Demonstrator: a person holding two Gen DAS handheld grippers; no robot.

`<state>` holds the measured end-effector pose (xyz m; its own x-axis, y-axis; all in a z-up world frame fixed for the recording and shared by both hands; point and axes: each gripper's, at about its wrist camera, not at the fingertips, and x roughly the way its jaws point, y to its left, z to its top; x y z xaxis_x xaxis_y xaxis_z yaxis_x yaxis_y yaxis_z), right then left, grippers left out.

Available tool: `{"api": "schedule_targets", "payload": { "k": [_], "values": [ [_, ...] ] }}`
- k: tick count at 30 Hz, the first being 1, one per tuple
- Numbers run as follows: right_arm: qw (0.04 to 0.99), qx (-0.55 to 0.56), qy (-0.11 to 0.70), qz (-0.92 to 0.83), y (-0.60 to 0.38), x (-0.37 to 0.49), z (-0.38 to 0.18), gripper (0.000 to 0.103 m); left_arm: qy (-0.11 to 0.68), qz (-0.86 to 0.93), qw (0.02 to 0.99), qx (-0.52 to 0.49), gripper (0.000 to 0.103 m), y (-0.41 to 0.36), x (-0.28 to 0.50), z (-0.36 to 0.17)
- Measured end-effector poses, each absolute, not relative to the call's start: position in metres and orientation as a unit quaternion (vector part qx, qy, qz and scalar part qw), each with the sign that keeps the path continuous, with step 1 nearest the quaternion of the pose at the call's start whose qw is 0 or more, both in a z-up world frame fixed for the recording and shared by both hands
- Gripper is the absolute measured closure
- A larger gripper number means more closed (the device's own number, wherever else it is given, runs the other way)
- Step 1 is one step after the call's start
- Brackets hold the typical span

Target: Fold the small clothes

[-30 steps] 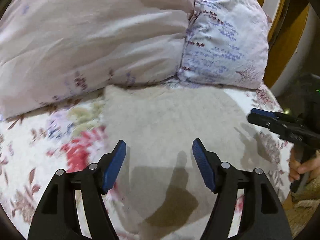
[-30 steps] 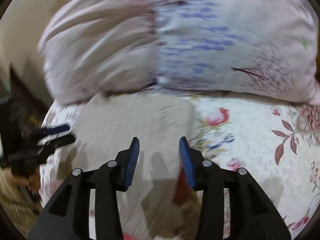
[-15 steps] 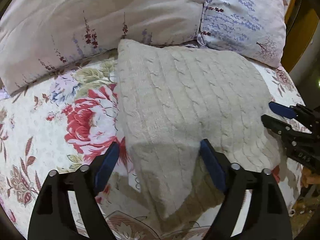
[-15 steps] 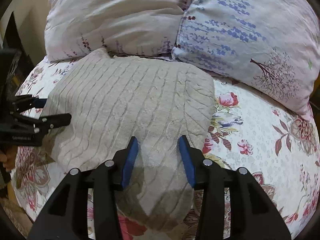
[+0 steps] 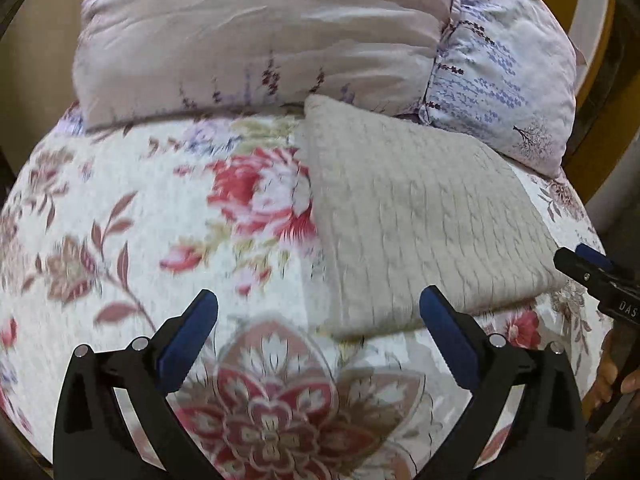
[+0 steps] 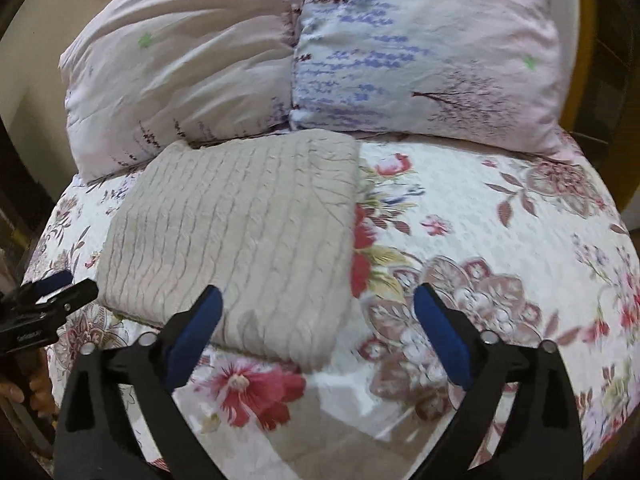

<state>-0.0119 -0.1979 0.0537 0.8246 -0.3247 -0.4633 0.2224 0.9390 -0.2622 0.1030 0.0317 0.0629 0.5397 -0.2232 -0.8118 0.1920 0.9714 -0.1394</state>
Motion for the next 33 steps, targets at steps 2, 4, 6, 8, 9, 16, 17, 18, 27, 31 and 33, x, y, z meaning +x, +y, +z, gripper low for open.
{"api": "schedule_targets", "payload": {
  "k": [2, 4, 6, 8, 9, 16, 17, 18, 27, 31, 33],
  "values": [
    [0.949, -0.109, 0.250, -0.161, -0.194, -0.018, 0.049, 0.004, 0.471, -0.112, 0.875, -0.020, 0.001, 0.031, 0.099, 0.059],
    [0.944, -0.125, 0.249, -0.178, -0.189, -0.021, 0.044, 0.003, 0.479, -0.112, 0.870, -0.021, 0.001, 0.028, 0.095, 0.055],
    [0.940, -0.132, 0.254, -0.184, -0.187, -0.021, 0.038, 0.003, 0.484, -0.114, 0.868, -0.015, 0.001, 0.023, 0.092, 0.051],
    [0.938, -0.131, 0.265, -0.181, -0.187, -0.019, 0.031, 0.003, 0.488, -0.106, 0.866, 0.005, 0.001, 0.015, 0.089, 0.048],
    [0.936, -0.129, 0.273, -0.178, -0.187, -0.018, 0.026, 0.003, 0.490, -0.104, 0.866, 0.011, 0.001, 0.011, 0.088, 0.046],
    [0.928, -0.119, 0.309, -0.172, -0.189, -0.011, 0.006, 0.003, 0.503, -0.103, 0.857, 0.038, 0.001, -0.008, 0.086, 0.039],
    [0.927, -0.116, 0.313, -0.172, -0.189, -0.010, 0.003, 0.003, 0.506, -0.102, 0.856, 0.040, 0.001, -0.010, 0.086, 0.037],
    [0.925, -0.114, 0.317, -0.172, -0.190, -0.009, 0.001, 0.003, 0.508, -0.102, 0.854, 0.041, 0.001, -0.011, 0.087, 0.036],
    [0.920, -0.117, 0.329, -0.176, -0.190, -0.008, -0.010, 0.003, 0.513, -0.086, 0.851, 0.065, 0.001, -0.019, 0.089, 0.030],
    [0.917, -0.129, 0.331, -0.183, -0.187, -0.007, -0.014, 0.002, 0.513, -0.084, 0.852, 0.066, 0.001, -0.020, 0.090, 0.030],
    [0.915, -0.134, 0.330, -0.188, -0.184, -0.007, -0.016, 0.002, 0.513, -0.081, 0.852, 0.065, 0.001, -0.020, 0.090, 0.029]
  ]
}}
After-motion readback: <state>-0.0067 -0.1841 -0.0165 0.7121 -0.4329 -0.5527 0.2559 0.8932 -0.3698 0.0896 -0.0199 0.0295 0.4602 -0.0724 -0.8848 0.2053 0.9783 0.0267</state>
